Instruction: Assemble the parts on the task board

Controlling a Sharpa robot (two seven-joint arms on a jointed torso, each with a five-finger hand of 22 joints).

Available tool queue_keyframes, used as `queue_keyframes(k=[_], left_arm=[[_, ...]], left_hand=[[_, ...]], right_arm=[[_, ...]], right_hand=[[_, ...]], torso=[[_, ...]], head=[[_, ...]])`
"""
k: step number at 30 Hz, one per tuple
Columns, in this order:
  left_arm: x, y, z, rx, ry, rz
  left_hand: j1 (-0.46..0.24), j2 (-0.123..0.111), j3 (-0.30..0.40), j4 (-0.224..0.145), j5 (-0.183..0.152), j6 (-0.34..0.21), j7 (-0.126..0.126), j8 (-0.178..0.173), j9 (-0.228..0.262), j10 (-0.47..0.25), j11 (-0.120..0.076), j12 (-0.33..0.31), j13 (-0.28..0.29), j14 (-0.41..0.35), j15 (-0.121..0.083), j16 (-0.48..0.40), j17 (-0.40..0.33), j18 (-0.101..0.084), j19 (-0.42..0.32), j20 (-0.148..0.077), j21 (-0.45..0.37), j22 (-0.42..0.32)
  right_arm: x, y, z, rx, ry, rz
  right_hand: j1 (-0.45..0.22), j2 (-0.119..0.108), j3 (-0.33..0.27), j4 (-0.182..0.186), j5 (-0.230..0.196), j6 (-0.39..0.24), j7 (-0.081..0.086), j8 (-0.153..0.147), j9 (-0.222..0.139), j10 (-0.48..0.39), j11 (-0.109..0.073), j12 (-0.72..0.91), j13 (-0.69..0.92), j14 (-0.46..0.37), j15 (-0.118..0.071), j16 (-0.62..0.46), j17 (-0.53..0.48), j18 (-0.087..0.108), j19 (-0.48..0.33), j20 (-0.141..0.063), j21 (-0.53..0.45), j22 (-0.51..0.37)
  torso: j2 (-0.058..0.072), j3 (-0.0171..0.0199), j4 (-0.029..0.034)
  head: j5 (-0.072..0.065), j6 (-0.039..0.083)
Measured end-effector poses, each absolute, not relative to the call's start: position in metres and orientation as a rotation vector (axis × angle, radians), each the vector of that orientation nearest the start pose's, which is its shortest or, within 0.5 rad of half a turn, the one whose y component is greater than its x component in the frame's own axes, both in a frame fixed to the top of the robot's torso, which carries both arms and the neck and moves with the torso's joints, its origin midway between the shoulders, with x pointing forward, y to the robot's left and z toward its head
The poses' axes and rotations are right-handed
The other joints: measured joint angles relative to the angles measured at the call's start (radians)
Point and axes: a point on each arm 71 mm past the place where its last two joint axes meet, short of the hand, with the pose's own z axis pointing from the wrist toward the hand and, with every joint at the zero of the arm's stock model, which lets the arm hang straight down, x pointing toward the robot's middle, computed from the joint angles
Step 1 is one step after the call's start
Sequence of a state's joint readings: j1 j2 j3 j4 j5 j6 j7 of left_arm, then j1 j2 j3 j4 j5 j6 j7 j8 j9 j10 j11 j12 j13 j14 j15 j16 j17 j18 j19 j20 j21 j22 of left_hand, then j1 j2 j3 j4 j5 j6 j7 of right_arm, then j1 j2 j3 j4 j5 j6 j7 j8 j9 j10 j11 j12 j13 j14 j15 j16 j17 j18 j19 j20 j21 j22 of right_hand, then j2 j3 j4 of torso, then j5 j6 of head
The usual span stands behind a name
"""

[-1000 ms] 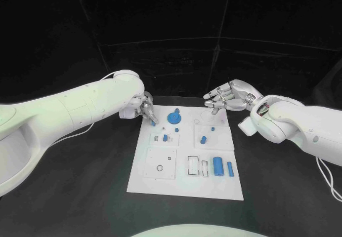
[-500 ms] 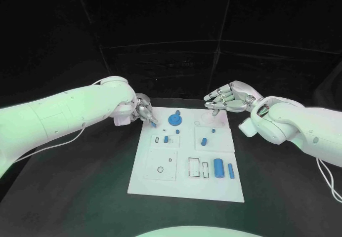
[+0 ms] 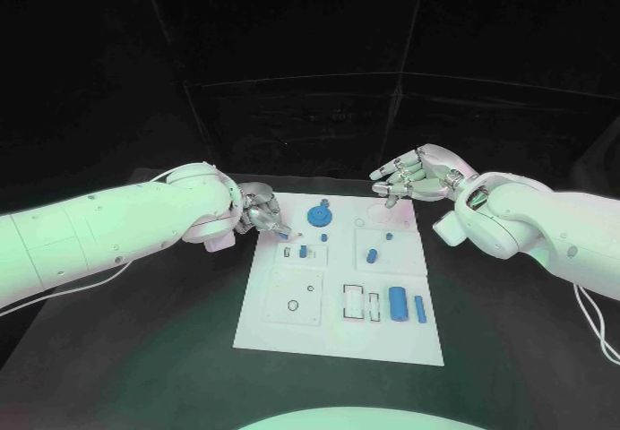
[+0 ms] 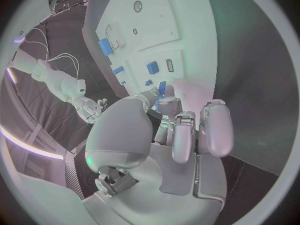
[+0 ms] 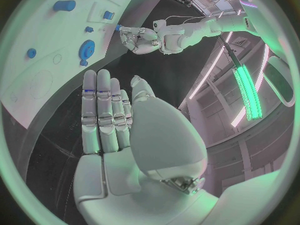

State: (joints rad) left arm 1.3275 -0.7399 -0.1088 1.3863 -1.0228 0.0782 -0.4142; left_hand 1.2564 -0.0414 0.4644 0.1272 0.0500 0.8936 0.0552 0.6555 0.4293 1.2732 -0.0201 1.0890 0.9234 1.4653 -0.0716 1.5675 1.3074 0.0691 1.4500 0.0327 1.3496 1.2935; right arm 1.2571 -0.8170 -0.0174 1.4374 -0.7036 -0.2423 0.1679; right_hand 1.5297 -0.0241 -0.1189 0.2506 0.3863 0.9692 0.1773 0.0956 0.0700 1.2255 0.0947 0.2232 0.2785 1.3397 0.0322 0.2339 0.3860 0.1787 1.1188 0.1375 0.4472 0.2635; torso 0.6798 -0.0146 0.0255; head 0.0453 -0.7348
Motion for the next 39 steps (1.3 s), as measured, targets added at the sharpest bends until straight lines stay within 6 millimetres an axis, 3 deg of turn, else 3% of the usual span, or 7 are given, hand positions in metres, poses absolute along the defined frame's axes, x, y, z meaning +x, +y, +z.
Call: queue_keyframes(k=[18,39], left_arm=[[0.506,0.196,-0.212,-0.124,2.239,-0.463],[0.507,0.195,-0.215,-0.093,2.274,-0.447]], left_hand=[[-0.013,-0.013,0.012,-0.01,-0.001,0.0,0.0,0.004,-0.001,0.005,-0.004,0.0,0.001,0.0,0.0,0.0,0.0,0.0,0.0,0.0,0.0,0.0],[-0.013,-0.013,0.026,-0.016,-0.004,0.001,0.002,0.003,0.0,0.008,-0.001,0.0,0.002,0.0,0.0,0.0,0.0,0.0,0.0,0.0,0.0,0.0]], right_arm=[[0.513,-0.207,-0.153,0.411,1.661,1.188],[0.512,-0.206,-0.153,0.408,1.661,1.193]], right_hand=[[-0.005,0.005,0.0,0.0,0.0,0.0,0.0,0.0,0.0,0.0,0.0,0.0,0.0,0.0,0.0,0.0,0.0,0.0,0.0,0.0,0.0,0.0],[-0.005,0.005,0.0,0.0,0.003,0.0,0.0,0.0,0.0,-0.004,-0.004,0.0,0.001,0.0,0.0,0.0,0.001,0.0,0.0,0.0,0.0,0.0]], torso=[[0.0,0.0001,-0.0011],[0.0,0.0001,0.0002]], head=[[0.0,-0.005],[-0.003,-0.01]])
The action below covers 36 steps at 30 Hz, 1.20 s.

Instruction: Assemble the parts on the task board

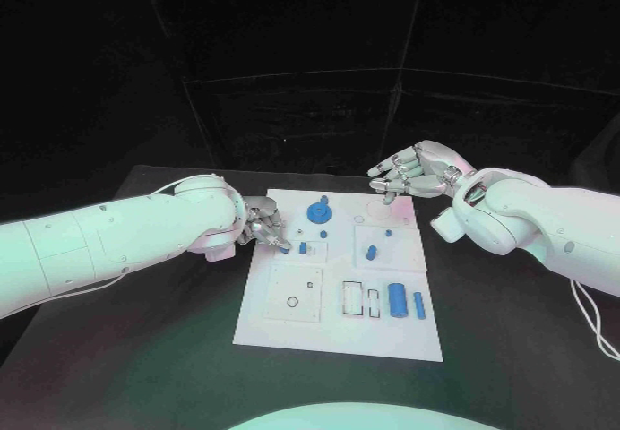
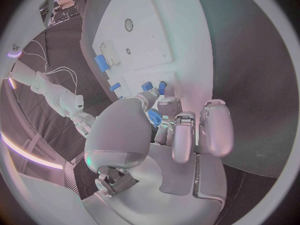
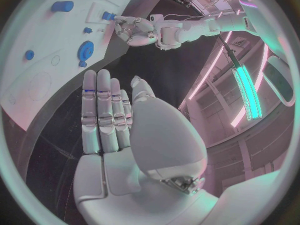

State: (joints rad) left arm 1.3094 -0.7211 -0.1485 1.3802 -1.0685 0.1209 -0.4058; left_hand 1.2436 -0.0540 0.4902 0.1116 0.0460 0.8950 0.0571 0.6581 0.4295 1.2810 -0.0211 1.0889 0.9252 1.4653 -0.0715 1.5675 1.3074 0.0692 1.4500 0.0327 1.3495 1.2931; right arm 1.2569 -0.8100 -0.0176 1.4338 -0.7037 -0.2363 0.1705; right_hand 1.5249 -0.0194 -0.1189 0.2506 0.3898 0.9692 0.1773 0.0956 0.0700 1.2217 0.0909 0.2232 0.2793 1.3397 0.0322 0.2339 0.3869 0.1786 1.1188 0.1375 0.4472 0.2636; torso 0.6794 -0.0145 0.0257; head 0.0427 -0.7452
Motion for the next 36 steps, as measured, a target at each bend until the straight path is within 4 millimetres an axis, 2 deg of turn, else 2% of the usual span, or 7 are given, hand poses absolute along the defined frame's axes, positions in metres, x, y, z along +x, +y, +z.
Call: queue_keyframes(k=[10,18,21,36], left_arm=[[0.5083,0.1947,-0.2149,-0.084,2.287,-0.439],[0.5096,0.1916,-0.2149,-0.081,2.29,-0.431],[0.5102,0.1904,-0.2151,-0.08,2.291,-0.426],[0.513,0.1869,-0.2158,-0.077,2.302,-0.402]], left_hand=[[0.001,0.001,0.0,0.0,0.001,0.0,0.0,0.0,0.0,0.0,0.0,0.0,0.0,0.0,0.0,0.0,0.0,0.0,0.0,0.0,0.0,-0.002],[-0.006,0.005,0.018,0.018,0.001,0.006,-0.002,0.009,0.003,0.0,0.0,0.0,-0.001,0.0,0.0,0.0,0.0,0.0,0.0,0.0,0.0,-0.003],[-0.012,-0.001,0.022,0.022,0.001,0.006,-0.002,0.015,0.004,0.0,0.0,0.0,-0.001,0.0,0.0,0.0,0.0,0.0,0.0,0.0,0.0,-0.002],[-0.04,-0.007,0.046,0.012,0.0,0.01,-0.005,0.021,0.008,0.004,-0.004,0.0,-0.003,0.0,0.0,0.0,0.0,0.0,0.0,0.0,0.0,0.0]], right_arm=[[0.5123,-0.2056,-0.1527,0.408,1.66,1.194],[0.5123,-0.2052,-0.1527,0.407,1.659,1.195],[0.5123,-0.205,-0.1526,0.407,1.659,1.195],[0.5122,-0.2046,-0.1526,0.406,1.66,1.197]], right_hand=[[0.0,0.0,0.0,0.0,0.0,0.0,0.0,0.0,0.0,0.0,0.0,0.0,0.0,0.0,0.0,0.0,0.0,0.0,0.0,0.0,0.0,0.0],[0.0,0.0,0.001,0.001,0.0,0.0,0.0,0.004,0.0,0.0,0.0,0.004,0.0,0.0,0.0,0.0,0.0,0.0,0.0,0.0,0.0,0.0],[0.0,0.0,0.003,0.003,0.0,0.0,0.0,0.004,0.0,0.0,0.0,0.004,0.0,0.0,0.0,0.0,0.001,0.0,0.0,0.0,0.0,0.0],[0.0,0.0,0.003,0.003,0.0,0.0,0.0,0.004,0.0,0.0,0.0,0.004,0.001,0.0,0.0,0.0,0.0,0.0,0.0,0.0,0.0,0.0]], torso=[[0.0,0.0,-0.0007],[0.0,-0.0002,-0.0007],[0.0,-0.0003,-0.0007],[0.0,0.0002,-0.0007]], head=[[-0.001,-0.003],[-0.002,-0.004],[-0.002,-0.005],[-0.004,-0.009]])
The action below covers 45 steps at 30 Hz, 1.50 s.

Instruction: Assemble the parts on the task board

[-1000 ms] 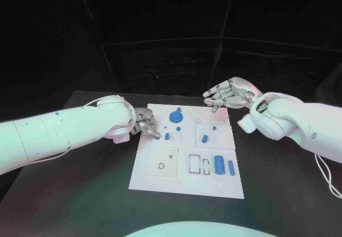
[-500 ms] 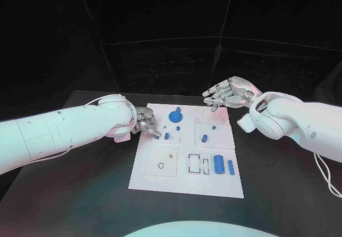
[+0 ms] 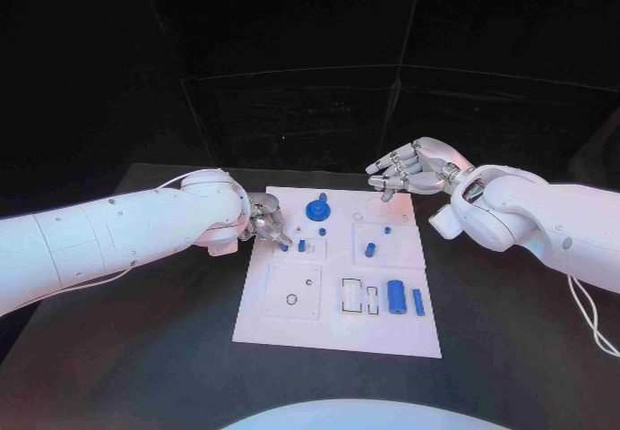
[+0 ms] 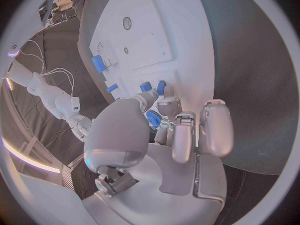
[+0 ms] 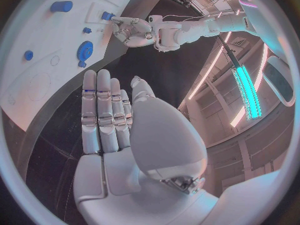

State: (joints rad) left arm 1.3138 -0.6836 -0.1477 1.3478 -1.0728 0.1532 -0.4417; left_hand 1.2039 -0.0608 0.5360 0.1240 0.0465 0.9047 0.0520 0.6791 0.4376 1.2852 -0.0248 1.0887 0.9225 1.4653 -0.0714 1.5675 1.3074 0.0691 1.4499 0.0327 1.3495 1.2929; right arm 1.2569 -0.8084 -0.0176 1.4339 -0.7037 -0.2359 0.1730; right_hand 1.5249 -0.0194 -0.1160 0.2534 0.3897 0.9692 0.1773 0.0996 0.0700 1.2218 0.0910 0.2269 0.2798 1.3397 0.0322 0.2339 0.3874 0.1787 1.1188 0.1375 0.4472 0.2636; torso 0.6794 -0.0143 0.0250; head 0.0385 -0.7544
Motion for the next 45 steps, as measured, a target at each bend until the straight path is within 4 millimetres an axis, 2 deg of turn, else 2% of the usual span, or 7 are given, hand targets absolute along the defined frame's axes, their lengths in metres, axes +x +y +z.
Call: queue_keyframes(k=[7,21,33,38,41,42,45], left_arm=[[0.513,0.186,-0.217,-0.072,2.309,-0.396],[0.513,0.189,-0.221,-0.089,2.315,-0.37],[0.516,0.199,-0.217,-0.155,2.247,-0.388],[0.519,0.199,-0.213,-0.223,2.177,-0.504],[0.52,0.197,-0.209,-0.268,2.122,-0.614],[0.521,0.196,-0.208,-0.277,2.104,-0.648],[0.522,0.192,-0.203,-0.291,2.041,-0.758]], left_hand=[[-0.075,-0.027,0.049,-0.043,0.0,0.011,-0.007,0.012,0.004,0.005,-0.002,0.003,0.0,0.004,-0.004,0.0,0.0,0.0,0.003,-0.003,0.0,0.004],[-0.201,-0.07,-0.141,0.063,0.001,0.03,-0.013,0.023,0.005,0.017,-0.008,0.022,0.015,0.0,-0.007,0.0,0.0,0.0,0.007,-0.007,0.006,0.014],[-0.202,-0.058,-0.312,0.134,0.001,0.007,-0.009,0.013,-0.003,-0.033,-0.002,-0.034,-0.062,0.0,-0.015,0.0,0.0,0.0,0.01,-0.01,-0.004,0.002],[-0.144,-0.033,-0.375,0.153,0.001,-0.082,0.033,-0.043,-0.033,-0.194,0.034,-0.208,-0.25,0.0,0.012,-0.026,0.0,0.006,-0.045,0.01,-0.106,-0.107],[-0.075,-0.019,-0.395,0.14,0.004,-0.159,0.076,-0.094,-0.066,-0.307,0.077,-0.286,-0.299,-0.012,0.051,-0.2,-0.025,0.067,-0.193,0.037,-0.364,-0.374],[-0.028,-0.011,-0.393,0.119,0.004,-0.177,0.093,-0.111,-0.08,-0.351,0.093,-0.319,-0.322,-0.068,0.063,-0.311,-0.118,0.088,-0.266,0.051,-0.489,-0.493],[0.082,0.0,-0.373,0.064,0.004,-0.199,0.115,-0.14,-0.111,-0.435,0.12,-0.394,-0.379,-0.233,0.088,-0.582,-0.373,0.094,-0.351,0.078,-0.63,-0.602]], right_arm=[[0.512,-0.204,-0.153,0.406,1.661,1.197],[0.512,-0.204,-0.153,0.404,1.663,1.199],[0.512,-0.205,-0.153,0.403,1.666,1.2],[0.512,-0.205,-0.153,0.403,1.667,1.2],[0.512,-0.205,-0.153,0.403,1.667,1.2],[0.512,-0.205,-0.153,0.403,1.667,1.2],[0.512,-0.205,-0.153,0.403,1.667,1.199]], right_hand=[[0.0,0.0,0.0,0.0,0.0,0.0,0.0,0.0,0.0,0.0,0.0,0.0,0.0,0.0,0.0,0.0,0.0,0.0,0.0,0.0,0.0,0.0],[0.0,0.0,0.0,0.0,0.0,-0.003,-0.003,0.0,0.0,-0.004,0.004,0.0,0.001,-0.004,0.004,0.0,0.001,0.0,0.0,0.0,-0.004,-0.001],[0.0,0.0,0.0,0.0,0.0,-0.007,0.0,0.0,0.0,-0.015,0.007,0.0,0.002,-0.011,0.003,0.0,0.002,0.0,-0.004,0.004,-0.008,-0.002],[0.0,0.0,0.0,0.0,0.0,-0.007,0.0,0.0,0.0,-0.015,0.007,0.0,0.002,-0.011,0.003,0.0,0.002,0.0,-0.004,0.004,-0.008,-0.002],[0.0,0.0,0.0,0.0,0.0,-0.007,0.0,0.0,0.0,-0.015,0.007,0.0,0.002,-0.011,0.003,0.0,0.003,0.0,-0.004,0.004,-0.008,-0.003],[0.0,0.0,0.0,0.0,0.0,-0.007,0.0,0.0,0.0,-0.015,0.007,0.0,0.002,-0.011,0.003,0.0,0.003,0.0,-0.004,0.004,-0.008,-0.003],[0.0,0.0,0.0,0.0,0.0,-0.007,0.0,0.0,0.0,-0.014,0.007,0.0,0.002,-0.011,0.004,0.0,0.003,0.0,-0.004,0.004,-0.008,-0.003]], torso=[[0.0,-0.0001,0.0],[-0.001,-0.0005,0.0007],[-0.001,-0.0012,0.0011],[-0.001,-0.0009,0.0011],[-0.001,-0.0006,0.001],[-0.001,-0.0005,0.001],[-0.001,-0.0002,0.001]], head=[[-0.001,-0.001],[-0.002,0.001],[-0.006,0.003],[-0.006,0.005],[-0.008,0.006],[-0.008,0.007],[-0.01,0.01]])
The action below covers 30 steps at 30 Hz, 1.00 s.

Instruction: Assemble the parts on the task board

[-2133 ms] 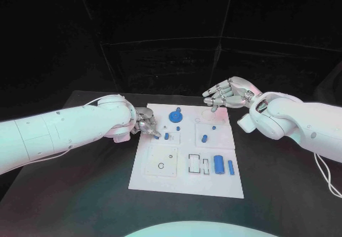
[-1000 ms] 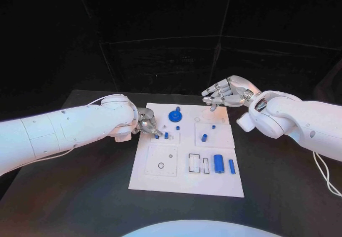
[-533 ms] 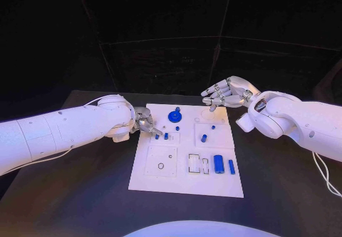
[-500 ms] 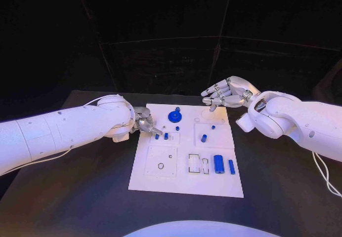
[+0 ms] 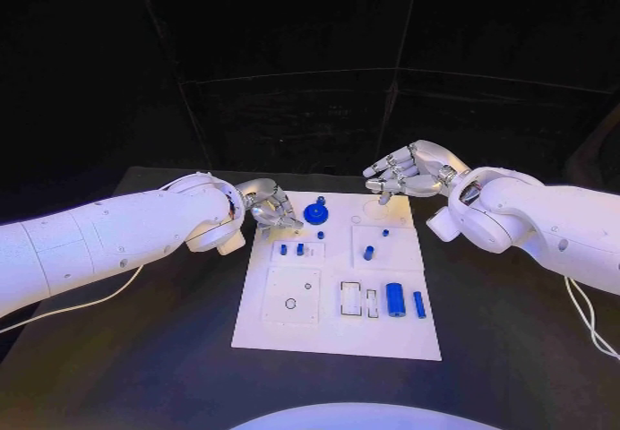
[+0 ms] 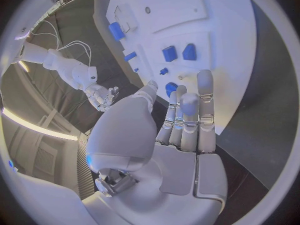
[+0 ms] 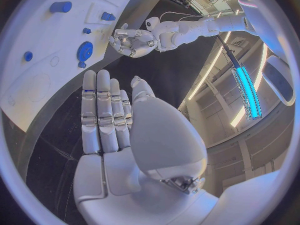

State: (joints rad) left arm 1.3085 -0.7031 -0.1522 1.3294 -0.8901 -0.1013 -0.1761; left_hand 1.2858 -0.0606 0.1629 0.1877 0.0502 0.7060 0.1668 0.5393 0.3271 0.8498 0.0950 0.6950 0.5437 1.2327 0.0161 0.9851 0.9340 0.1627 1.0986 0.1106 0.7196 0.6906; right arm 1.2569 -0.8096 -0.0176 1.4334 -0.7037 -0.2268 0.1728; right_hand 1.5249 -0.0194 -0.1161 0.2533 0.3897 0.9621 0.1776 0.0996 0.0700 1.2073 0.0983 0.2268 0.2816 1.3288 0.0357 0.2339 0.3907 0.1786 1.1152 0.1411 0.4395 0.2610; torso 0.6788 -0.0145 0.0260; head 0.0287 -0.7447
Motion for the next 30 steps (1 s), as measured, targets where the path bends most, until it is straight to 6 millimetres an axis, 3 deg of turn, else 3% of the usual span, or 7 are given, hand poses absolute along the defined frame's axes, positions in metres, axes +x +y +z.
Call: queue_keyframes(k=[2,5,10,13,16,21,30], left_arm=[[0.523,0.185,-0.199,-0.275,1.994,-0.828],[0.523,0.173,-0.194,-0.222,1.935,-0.906],[0.521,0.148,-0.189,-0.053,1.851,-0.976],[0.521,0.137,-0.189,0.052,1.82,-0.968],[0.522,0.129,-0.19,0.143,1.802,-0.938],[0.525,0.12,-0.194,0.266,1.789,-0.872],[0.528,0.11,-0.203,0.399,1.799,-0.775]], left_hand=[[0.084,0.003,0.028,-0.048,0.0,-0.003,0.003,-0.022,-0.023,-0.029,0.007,-0.048,-0.043,-0.058,0.007,-0.107,-0.098,0.0,-0.017,0.012,-0.048,-0.034],[0.158,-0.006,0.068,-0.095,0.0,0.02,0.004,-0.064,-0.064,-0.027,0.01,-0.112,-0.114,-0.068,0.009,-0.153,-0.146,0.011,-0.015,0.014,-0.084,-0.064],[0.173,-0.03,0.106,-0.134,0.0,0.108,-0.009,-0.141,-0.134,0.052,0.0,-0.195,-0.227,0.003,-0.004,-0.086,-0.106,0.015,0.038,0.004,-0.084,-0.075],[0.157,-0.047,0.109,-0.137,0.0,0.133,-0.014,-0.177,-0.163,0.062,-0.004,-0.231,-0.273,0.084,-0.005,0.03,-0.007,0.015,0.084,0.001,-0.069,-0.071],[0.138,-0.065,0.109,-0.137,0.0,0.139,-0.01,-0.208,-0.186,0.062,-0.004,-0.262,-0.308,0.168,-0.004,0.179,0.133,0.013,0.163,0.0,0.042,0.027],[0.132,-0.071,0.092,-0.145,0.0,0.153,-0.011,-0.239,-0.208,0.062,-0.004,-0.285,-0.343,0.222,-0.006,0.3,0.246,-0.016,0.251,-0.001,0.229,0.211],[0.132,-0.071,0.084,-0.153,0.0,0.188,-0.019,-0.254,-0.221,0.062,-0.004,-0.305,-0.374,0.226,-0.009,0.334,0.266,-0.031,0.28,-0.007,0.319,0.301]], right_arm=[[0.512,-0.205,-0.153,0.403,1.667,1.199],[0.512,-0.205,-0.153,0.403,1.668,1.199],[0.512,-0.204,-0.153,0.402,1.668,1.201],[0.512,-0.203,-0.153,0.402,1.668,1.202],[0.512,-0.203,-0.153,0.402,1.668,1.202],[0.512,-0.203,-0.153,0.401,1.668,1.203],[0.512,-0.201,-0.153,0.4,1.669,1.205]], right_hand=[[0.0,0.0,0.0,0.0,0.0,0.0,0.0,0.0,0.0,0.0,0.0,0.0,0.0,-0.003,0.003,0.0,0.0,0.0,0.0,0.0,0.0,0.0],[0.0,0.0,0.0,0.0,0.0,0.0,0.0,0.0,0.0,0.0,0.0,0.0,0.0,-0.004,0.003,0.0,0.0,0.0,0.0,0.0,0.0,0.0],[0.0,0.0,0.0,0.0,0.0,0.0,0.0,0.0,0.0,0.0,0.0,0.0,0.001,-0.003,0.003,0.0,0.0,0.0,0.0,0.0,0.0,0.0],[0.0,0.0,0.0,0.0,0.0,0.0,0.0,0.0,0.0,0.0,0.0,0.0,0.001,-0.003,0.003,0.0,0.0,0.0,0.0,0.0,0.0,0.0],[0.0,0.0,0.0,0.0,0.0,0.0,0.0,0.0,0.0,0.0,0.0,0.0,0.001,-0.003,0.003,0.0,0.0,0.0,0.0,0.0,0.0,0.0],[0.005,0.005,0.003,-0.003,0.0,0.0,0.0,0.0,0.0,-0.004,-0.004,0.0,0.001,-0.003,0.004,0.0,0.0,0.0,0.0,0.0,0.0,0.0],[0.005,0.005,0.003,-0.003,0.0,0.0,0.0,0.0,0.0,-0.004,-0.004,0.0,0.001,-0.003,0.004,0.0,0.001,0.0,0.0,0.0,0.0,0.0]], torso=[[0.0,0.0,0.0001],[0.0,0.0,0.0],[0.0,-0.0003,-0.0018],[0.001,-0.0003,-0.0024],[0.001,-0.0004,-0.0024],[0.001,-0.0005,-0.0021],[0.001,-0.0008,-0.0015]], head=[[-0.002,0.002],[-0.004,0.005],[-0.007,0.008],[-0.009,0.009],[-0.012,0.009],[-0.014,0.01],[-0.015,0.008]])
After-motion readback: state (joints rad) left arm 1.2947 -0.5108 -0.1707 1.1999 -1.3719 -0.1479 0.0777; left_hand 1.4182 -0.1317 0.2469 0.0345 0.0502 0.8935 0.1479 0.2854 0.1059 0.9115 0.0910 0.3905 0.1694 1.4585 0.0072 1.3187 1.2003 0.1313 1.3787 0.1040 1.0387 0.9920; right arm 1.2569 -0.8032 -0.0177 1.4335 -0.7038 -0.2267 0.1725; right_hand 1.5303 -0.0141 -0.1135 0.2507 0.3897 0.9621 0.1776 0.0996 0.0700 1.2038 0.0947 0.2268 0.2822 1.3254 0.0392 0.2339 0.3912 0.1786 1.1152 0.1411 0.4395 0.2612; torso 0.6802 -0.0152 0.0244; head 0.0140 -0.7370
